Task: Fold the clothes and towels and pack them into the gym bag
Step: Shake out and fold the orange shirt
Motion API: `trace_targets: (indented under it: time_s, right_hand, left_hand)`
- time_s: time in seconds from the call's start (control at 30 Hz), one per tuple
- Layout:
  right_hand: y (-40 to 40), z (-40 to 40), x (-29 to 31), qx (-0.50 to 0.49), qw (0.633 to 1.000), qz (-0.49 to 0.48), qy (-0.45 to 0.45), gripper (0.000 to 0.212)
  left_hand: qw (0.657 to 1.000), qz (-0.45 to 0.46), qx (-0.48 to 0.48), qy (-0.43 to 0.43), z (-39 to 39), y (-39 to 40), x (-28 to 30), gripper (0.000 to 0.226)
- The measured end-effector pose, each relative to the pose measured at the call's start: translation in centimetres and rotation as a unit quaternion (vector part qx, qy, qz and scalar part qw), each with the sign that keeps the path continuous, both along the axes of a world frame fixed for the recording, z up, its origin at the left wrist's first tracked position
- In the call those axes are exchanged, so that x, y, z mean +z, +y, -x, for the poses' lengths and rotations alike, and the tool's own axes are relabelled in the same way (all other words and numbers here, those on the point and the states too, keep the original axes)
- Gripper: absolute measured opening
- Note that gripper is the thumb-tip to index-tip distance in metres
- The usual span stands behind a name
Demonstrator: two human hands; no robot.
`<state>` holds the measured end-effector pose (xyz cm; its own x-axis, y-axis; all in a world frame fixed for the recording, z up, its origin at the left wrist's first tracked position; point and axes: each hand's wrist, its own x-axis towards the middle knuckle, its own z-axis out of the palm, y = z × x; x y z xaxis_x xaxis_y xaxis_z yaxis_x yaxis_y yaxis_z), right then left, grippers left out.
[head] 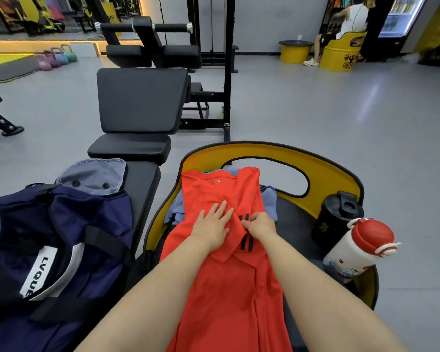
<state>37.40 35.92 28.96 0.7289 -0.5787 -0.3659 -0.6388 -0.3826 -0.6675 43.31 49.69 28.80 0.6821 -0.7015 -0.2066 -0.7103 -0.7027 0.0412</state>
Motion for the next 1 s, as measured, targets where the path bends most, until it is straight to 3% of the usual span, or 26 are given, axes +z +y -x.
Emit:
trace_targets:
  time_s: [0.1, 0.2, 0.3, 0.4, 0.47, 0.53, 0.73, 0.9, 1.0]
  right_hand:
    - [-0.8, 0.5, 0.4, -0.026, 0.999, -0.012, -0.018, 0.04]
    - [-1.7, 1.3, 1.5, -0.06, 0.997, -0.016, -0.048, 0.019]
    - [-2.4, 1.4, 3.2, -0.08, 0.994, -0.001, -0.072, 0.014]
    - [-2.2, 0.9, 5.2, -0.076, 0.993, 0.003, -0.096, 0.017]
    - [-1.7, 0.6, 6.5, -0.057, 0.992, 0.005, -0.116, 0.03]
    - [-1.1, 0.2, 7.4, -0.034, 0.991, 0.005, -0.132, 0.028]
    - [0.4, -0.8, 7.3, -0.005, 0.98, -0.121, -0.158, 0.022]
    - [-0.2, -0.4, 5.4, 0.046, 0.988, -0.035, -0.146, 0.025]
    - [-0.4, 0.1, 4.5, 0.111, 0.985, 0.038, -0.123, 0.029]
  left_hand:
    - [0.999, -0.031, 0.002, 0.004, 0.1, -0.1, 0.3, 0.06]
    - [1.0, -0.018, 0.011, 0.02, 0.3, -0.4, 1.0, 0.059]
    - [0.987, 0.152, 0.041, 0.042, 0.7, -1.0, 1.8, 0.05]
    - [0.925, 0.34, 0.075, 0.154, 1.9, -2.0, 3.2, 0.049]
    - [0.897, 0.375, 0.078, 0.223, 2.7, -2.6, 4.1, 0.064]
    - [0.888, 0.385, 0.085, 0.238, 3.0, -2.9, 4.5, 0.074]
    - [0.879, 0.411, 0.164, 0.174, 2.5, -2.5, 4.2, 0.042]
    - [0.809, 0.461, 0.298, 0.211, 1.5, -1.8, 4.7, 0.023]
    - [0.721, 0.502, 0.355, 0.32, 0.4, -1.4, 4.8, 0.036]
